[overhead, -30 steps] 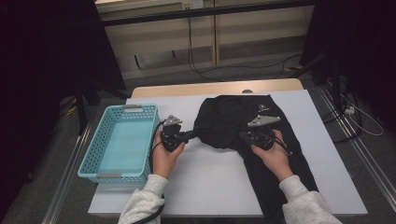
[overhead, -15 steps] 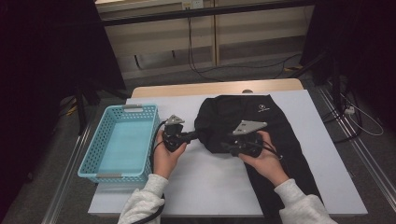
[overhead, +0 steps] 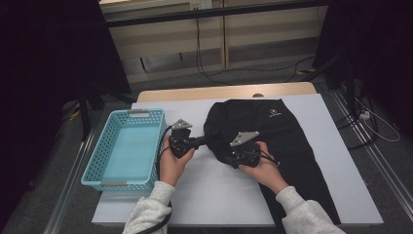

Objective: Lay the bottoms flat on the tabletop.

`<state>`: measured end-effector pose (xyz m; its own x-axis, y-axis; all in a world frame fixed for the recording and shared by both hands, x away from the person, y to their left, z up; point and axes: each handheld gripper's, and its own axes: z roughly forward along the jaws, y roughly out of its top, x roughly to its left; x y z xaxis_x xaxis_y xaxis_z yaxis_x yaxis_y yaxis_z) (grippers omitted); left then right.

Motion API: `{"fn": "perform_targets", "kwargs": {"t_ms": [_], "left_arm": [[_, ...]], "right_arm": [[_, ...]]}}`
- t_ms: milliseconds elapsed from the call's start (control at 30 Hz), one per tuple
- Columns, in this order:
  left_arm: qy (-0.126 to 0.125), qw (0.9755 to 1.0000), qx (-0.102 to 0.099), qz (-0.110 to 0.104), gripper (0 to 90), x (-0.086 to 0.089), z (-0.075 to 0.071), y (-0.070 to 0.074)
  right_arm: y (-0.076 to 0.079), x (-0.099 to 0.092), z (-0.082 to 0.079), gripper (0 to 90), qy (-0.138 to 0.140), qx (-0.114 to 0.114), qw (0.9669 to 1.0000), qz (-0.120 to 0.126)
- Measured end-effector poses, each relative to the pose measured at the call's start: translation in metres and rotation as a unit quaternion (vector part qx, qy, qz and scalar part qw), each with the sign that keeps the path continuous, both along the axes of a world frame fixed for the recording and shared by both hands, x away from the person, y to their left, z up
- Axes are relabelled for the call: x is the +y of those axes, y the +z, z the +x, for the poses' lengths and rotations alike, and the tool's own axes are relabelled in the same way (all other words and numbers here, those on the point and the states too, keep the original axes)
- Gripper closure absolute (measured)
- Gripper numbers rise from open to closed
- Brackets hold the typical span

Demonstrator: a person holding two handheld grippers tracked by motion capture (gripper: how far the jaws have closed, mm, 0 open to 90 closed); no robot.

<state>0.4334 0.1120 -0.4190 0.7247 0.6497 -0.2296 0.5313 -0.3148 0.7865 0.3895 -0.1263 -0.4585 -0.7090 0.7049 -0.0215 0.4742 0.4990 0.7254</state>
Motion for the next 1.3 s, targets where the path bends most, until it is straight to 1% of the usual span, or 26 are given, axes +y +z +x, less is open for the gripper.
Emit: {"fn": "perform_targets", "kwargs": {"t_ms": [33, 100, 133, 233, 333, 400, 467, 500, 567, 600, 667, 733, 767, 800, 833, 867, 933, 1000, 1033, 1133, 1167, 1233, 1300], "left_arm": [[-0.001, 1.0000, -0.001, 0.000, 88.7, 0.000, 0.000, 0.000], [0.000, 1.0000, -0.002, 0.000, 88.6, -0.001, -0.001, 0.001], [0.000, 1.0000, -0.003, 0.001, 88.7, -0.001, -0.001, 0.001], [0.001, 1.0000, -0.006, -0.002, 88.7, 0.001, -0.001, 0.002], [0.004, 0.9999, -0.012, -0.006, 88.7, 0.003, 0.000, 0.005], [0.007, 0.9998, -0.016, -0.011, 88.7, 0.005, 0.000, 0.008], [0.010, 0.9996, -0.019, -0.017, 88.6, 0.006, 0.000, 0.010], [0.009, 0.9996, -0.020, -0.018, 88.7, 0.007, 0.000, 0.012], [0.008, 0.9994, -0.026, -0.021, 88.6, 0.007, -0.001, 0.014], [0.008, 0.9994, -0.026, -0.020, 88.6, 0.006, -0.001, 0.015], [0.008, 0.9995, -0.025, -0.019, 88.5, 0.005, -0.001, 0.013], [0.006, 0.9996, -0.022, -0.015, 88.3, 0.004, 0.000, 0.009], [0.006, 0.9996, -0.021, -0.015, 87.5, 0.003, 0.000, 0.006], [0.008, 0.9996, -0.025, -0.011, 84.5, 0.003, 0.001, 0.003], [0.011, 0.9995, -0.029, -0.004, 76.8, 0.002, 0.002, 0.000], [0.011, 0.9996, -0.027, 0.003, 69.7, 0.001, 0.002, -0.003], [0.007, 0.9998, -0.019, -0.001, 60.4, 0.000, 0.001, -0.007], [0.005, 0.9998, -0.018, 0.005, 45.6, 0.000, -0.001, -0.009], [0.002, 0.9999, -0.015, 0.007, 41.5, 0.001, -0.003, -0.010], [-0.004, 0.9999, -0.004, 0.013, 31.4, 0.005, -0.011, -0.012], [-0.009, 0.9998, 0.002, 0.019, 28.9, 0.006, -0.014, -0.014], [-0.016, 0.9993, 0.003, 0.032, 27.3, 0.004, -0.021, -0.018], [-0.030, 0.9985, 0.009, 0.045, 27.3, -0.001, -0.026, -0.023]], "right_arm": [[0.001, 0.000, 0.000, 63.9, -0.001, -0.004, 1.0000, -0.005], [0.002, -0.001, 0.000, 81.1, -0.006, -0.009, 0.9998, -0.016], [0.002, -0.002, 0.001, 83.9, -0.008, -0.006, 0.9999, -0.011], [0.007, -0.004, -0.001, 85.6, 0.000, -0.005, 0.9999, -0.012], [0.020, -0.011, -0.005, 85.7, 0.005, -0.004, 0.9999, 0.011], [0.031, -0.015, -0.009, 85.8, 0.010, -0.008, 0.9994, 0.031], [0.042, -0.020, -0.011, 85.9, 0.017, -0.010, 0.9984, 0.054], [0.047, -0.022, -0.013, 85.9, 0.019, -0.015, 0.9979, 0.061], [0.057, -0.029, -0.014, 85.9, 0.016, -0.023, 0.9962, 0.083], [0.062, -0.033, -0.014, 85.9, 0.012, -0.027, 0.9952, 0.094], [0.066, -0.042, -0.013, 86.0, -0.005, -0.035, 0.9929, 0.114], [0.064, -0.050, -0.010, 85.9, -0.025, -0.029, 0.9898, 0.137], [0.060, -0.053, -0.008, 85.9, -0.038, -0.029, 0.9892, 0.138], [0.056, -0.055, -0.006, 85.9, -0.044, -0.025, 0.9892, 0.137], [0.051, -0.055, -0.004, 85.9, -0.051, -0.021, 0.9897, 0.132], [0.047, -0.055, -0.003, 85.9, -0.056, -0.023, 0.9913, 0.117], [0.039, -0.053, -0.001, 85.8, -0.056, -0.012, 0.9928, 0.105], [0.032, -0.051, 0.001, 85.9, -0.059, -0.009, 0.9942, 0.090], [0.030, -0.050, 0.001, 85.9, -0.060, -0.007, 0.9944, 0.086], [0.026, -0.051, 0.001, 85.8, -0.063, -0.005, 0.9945, 0.083], [0.026, -0.051, 0.001, 85.8, -0.065, -0.005, 0.9944, 0.084], [0.025, -0.052, 0.001, 85.8, -0.068, -0.006, 0.9939, 0.087], [0.025, -0.053, 0.001, 85.8, -0.070, -0.006, 0.9937, 0.087]]}}
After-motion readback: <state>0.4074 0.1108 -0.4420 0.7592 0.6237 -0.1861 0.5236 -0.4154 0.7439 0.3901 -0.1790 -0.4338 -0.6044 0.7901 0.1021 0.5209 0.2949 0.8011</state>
